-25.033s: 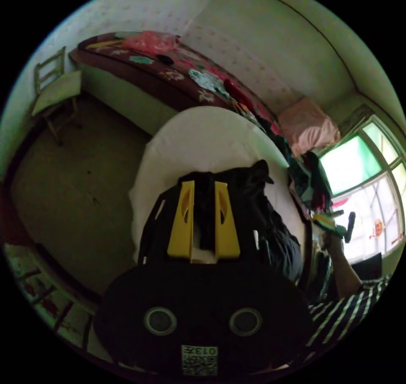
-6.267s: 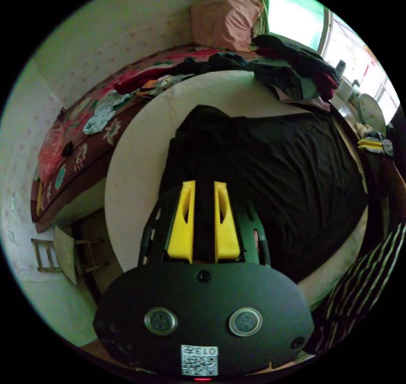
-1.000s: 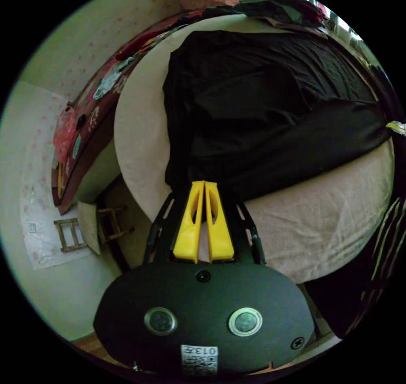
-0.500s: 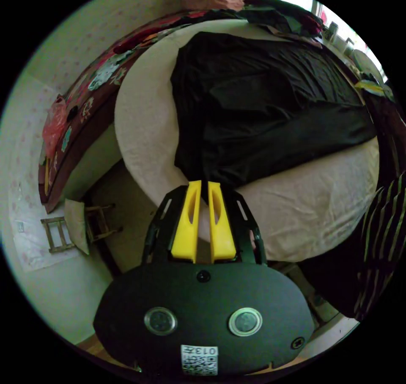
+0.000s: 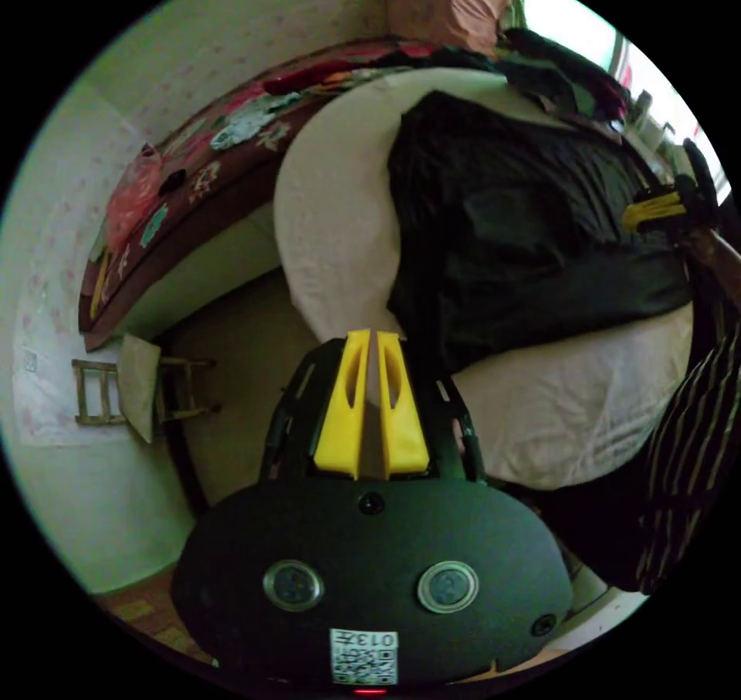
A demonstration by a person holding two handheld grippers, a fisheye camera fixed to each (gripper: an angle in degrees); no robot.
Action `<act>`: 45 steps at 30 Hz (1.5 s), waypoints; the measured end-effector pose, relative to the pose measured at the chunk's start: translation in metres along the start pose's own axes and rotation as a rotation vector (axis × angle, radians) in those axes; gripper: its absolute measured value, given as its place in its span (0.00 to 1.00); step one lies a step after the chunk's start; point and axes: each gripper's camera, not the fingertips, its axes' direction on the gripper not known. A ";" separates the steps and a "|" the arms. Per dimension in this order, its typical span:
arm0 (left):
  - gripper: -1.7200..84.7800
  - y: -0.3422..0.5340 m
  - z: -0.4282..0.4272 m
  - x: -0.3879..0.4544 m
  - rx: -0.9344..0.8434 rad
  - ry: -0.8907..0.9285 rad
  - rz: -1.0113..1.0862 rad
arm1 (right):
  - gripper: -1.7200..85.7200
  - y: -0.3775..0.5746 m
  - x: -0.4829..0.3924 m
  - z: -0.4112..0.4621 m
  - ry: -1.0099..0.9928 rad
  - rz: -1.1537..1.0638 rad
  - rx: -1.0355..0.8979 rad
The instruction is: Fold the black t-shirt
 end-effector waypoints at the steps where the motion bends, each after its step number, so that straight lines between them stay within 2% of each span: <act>1: 0.06 -0.008 -0.005 0.000 0.035 0.040 0.007 | 0.04 -0.017 0.008 -0.002 0.018 -0.009 0.029; 6: 0.11 -0.053 -0.003 0.021 0.102 0.108 0.090 | 0.08 -0.110 0.027 0.019 0.054 -0.053 0.101; 11: 0.13 -0.078 0.021 0.024 0.015 0.234 0.094 | 0.10 -0.196 0.017 0.069 -0.005 -0.157 0.003; 15: 0.14 -0.081 0.023 0.021 0.001 0.256 0.083 | 0.09 -0.240 -0.001 0.105 -0.005 -0.254 -0.080; 18: 0.11 -0.085 0.024 0.022 -0.015 0.253 0.086 | 0.07 -0.256 -0.013 0.127 0.017 -0.303 -0.156; 21: 0.05 -0.086 0.022 0.026 -0.032 0.227 0.105 | 0.04 -0.263 -0.022 0.124 0.041 -0.321 -0.145; 27: 0.03 -0.068 -0.008 0.049 0.078 0.067 0.194 | 0.03 -0.237 -0.037 0.059 0.051 -0.362 0.105; 29: 0.03 -0.058 -0.020 0.065 0.132 -0.012 0.246 | 0.03 -0.213 -0.051 0.042 0.094 -0.391 0.176; 33: 0.05 -0.044 -0.023 0.090 0.115 -0.077 0.339 | 0.03 -0.150 -0.094 0.031 0.285 -0.412 0.255; 36: 0.05 -0.033 -0.017 0.101 0.053 -0.062 0.340 | 0.03 -0.118 -0.119 0.040 0.308 -0.338 0.219; 41: 0.05 -0.024 -0.019 0.094 0.022 -0.020 0.173 | 0.03 -0.086 -0.157 0.076 0.383 -0.320 0.096; 43: 0.06 -0.027 -0.025 0.092 0.036 -0.020 0.131 | 0.04 -0.077 -0.164 0.092 0.337 -0.342 -0.015; 45: 0.06 -0.032 -0.034 0.089 0.068 -0.026 0.082 | 0.04 -0.071 -0.163 0.089 0.266 -0.347 -0.042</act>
